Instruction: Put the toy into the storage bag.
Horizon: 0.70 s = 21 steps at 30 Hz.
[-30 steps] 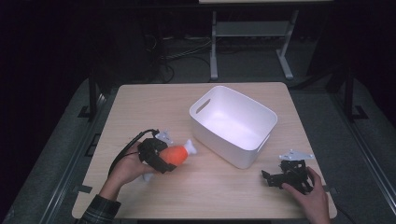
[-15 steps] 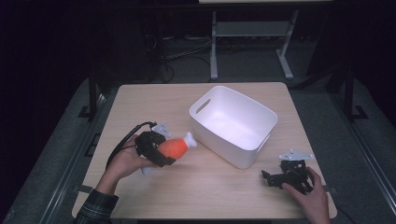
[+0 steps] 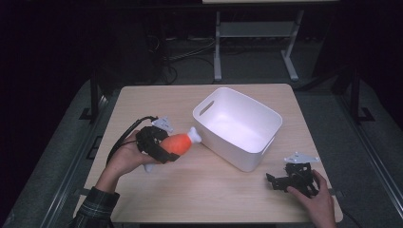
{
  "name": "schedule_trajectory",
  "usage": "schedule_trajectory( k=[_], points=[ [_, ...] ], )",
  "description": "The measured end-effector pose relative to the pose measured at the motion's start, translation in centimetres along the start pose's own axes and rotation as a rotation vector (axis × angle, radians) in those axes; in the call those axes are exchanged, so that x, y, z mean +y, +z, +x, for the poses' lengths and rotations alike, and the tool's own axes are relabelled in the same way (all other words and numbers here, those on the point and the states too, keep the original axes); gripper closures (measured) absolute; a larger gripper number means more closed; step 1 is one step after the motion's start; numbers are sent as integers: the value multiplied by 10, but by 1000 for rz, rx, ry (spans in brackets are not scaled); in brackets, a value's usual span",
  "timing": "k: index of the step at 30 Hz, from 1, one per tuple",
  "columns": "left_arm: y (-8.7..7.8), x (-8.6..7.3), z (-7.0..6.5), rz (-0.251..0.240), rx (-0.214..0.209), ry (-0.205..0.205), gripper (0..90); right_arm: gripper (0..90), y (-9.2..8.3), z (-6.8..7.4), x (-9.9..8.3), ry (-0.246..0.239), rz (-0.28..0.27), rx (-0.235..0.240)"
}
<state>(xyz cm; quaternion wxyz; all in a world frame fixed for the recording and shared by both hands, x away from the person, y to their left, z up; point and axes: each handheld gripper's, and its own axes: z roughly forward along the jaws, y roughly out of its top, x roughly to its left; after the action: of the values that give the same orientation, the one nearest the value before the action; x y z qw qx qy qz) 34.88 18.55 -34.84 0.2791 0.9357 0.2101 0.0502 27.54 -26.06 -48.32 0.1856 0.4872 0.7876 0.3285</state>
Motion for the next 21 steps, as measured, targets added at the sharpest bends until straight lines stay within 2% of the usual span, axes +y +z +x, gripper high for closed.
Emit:
schedule_trajectory(
  k=[7, 10, 16, 17, 21],
  points=[
    [-6, 6, 4, -5, -2, 6, 222, 0, 0, 0, 0, -2, -1, -2],
    [-10, 11, 5, -24, -5, 4, 222, 0, 0, 0, 0, 0, -1, -2],
    [-16, 21, 9, -28, -11, 19, 223, 0, 0, 0, 0, 0, 0, -1],
    [-16, 22, 8, -39, -11, 7, 223, 0, 0, 0, 0, 0, 0, -1],
    [-21, 30, 10, -36, -9, 31, 222, 0, 0, 0, 0, 1, 1, -1]
  ],
)
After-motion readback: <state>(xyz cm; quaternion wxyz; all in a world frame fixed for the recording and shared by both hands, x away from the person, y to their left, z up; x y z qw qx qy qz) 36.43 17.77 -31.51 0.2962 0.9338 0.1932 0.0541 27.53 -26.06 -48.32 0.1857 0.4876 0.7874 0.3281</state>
